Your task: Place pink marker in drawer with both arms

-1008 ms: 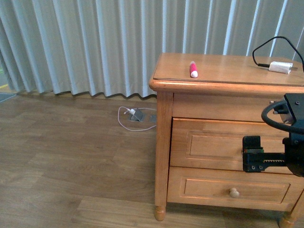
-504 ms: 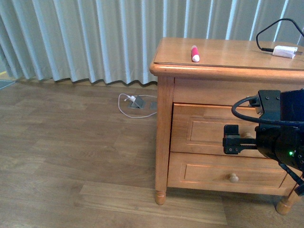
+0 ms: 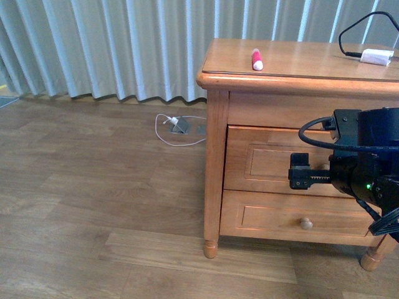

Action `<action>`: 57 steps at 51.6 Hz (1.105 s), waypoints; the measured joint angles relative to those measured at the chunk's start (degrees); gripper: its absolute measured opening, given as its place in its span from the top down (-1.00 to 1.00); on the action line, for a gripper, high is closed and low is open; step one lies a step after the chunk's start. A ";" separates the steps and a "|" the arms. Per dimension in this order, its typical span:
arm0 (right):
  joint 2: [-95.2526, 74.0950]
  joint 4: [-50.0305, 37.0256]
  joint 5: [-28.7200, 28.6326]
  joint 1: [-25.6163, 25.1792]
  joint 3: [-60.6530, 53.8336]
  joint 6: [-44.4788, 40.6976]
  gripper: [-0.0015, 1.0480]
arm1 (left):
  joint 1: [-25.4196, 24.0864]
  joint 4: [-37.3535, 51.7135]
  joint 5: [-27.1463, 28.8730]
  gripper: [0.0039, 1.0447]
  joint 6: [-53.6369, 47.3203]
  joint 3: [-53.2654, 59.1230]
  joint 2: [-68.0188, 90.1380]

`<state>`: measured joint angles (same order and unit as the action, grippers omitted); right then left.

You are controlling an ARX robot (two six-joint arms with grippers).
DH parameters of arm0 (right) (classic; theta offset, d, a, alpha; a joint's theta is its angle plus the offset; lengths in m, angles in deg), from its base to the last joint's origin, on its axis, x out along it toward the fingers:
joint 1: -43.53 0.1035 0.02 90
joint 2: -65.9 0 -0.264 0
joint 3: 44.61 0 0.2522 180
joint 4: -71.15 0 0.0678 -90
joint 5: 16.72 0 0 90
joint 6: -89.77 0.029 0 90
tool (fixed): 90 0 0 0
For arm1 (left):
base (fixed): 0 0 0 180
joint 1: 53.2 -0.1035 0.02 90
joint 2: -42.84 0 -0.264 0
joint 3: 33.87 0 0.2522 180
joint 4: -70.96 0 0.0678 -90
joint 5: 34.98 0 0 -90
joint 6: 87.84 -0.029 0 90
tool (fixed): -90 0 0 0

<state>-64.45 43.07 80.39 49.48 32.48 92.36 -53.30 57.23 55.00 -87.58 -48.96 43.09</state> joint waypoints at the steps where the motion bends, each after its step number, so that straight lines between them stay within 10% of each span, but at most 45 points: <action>1: -0.11 0.09 -0.02 -0.02 0.09 -0.02 -0.84 | 0.00 0.00 0.00 -0.89 0.00 0.00 0.00; 30: -1.51 0.74 0.92 -1.33 1.11 -0.63 -0.83 | 0.00 0.00 0.00 -0.89 0.00 0.00 0.00; 57: -1.84 1.27 0.31 -1.31 1.33 -0.94 0.55 | 0.00 0.00 0.00 -0.89 0.00 0.00 0.00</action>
<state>-66.28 44.34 80.70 48.17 33.81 91.42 -53.30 57.23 55.00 -87.58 -48.96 43.09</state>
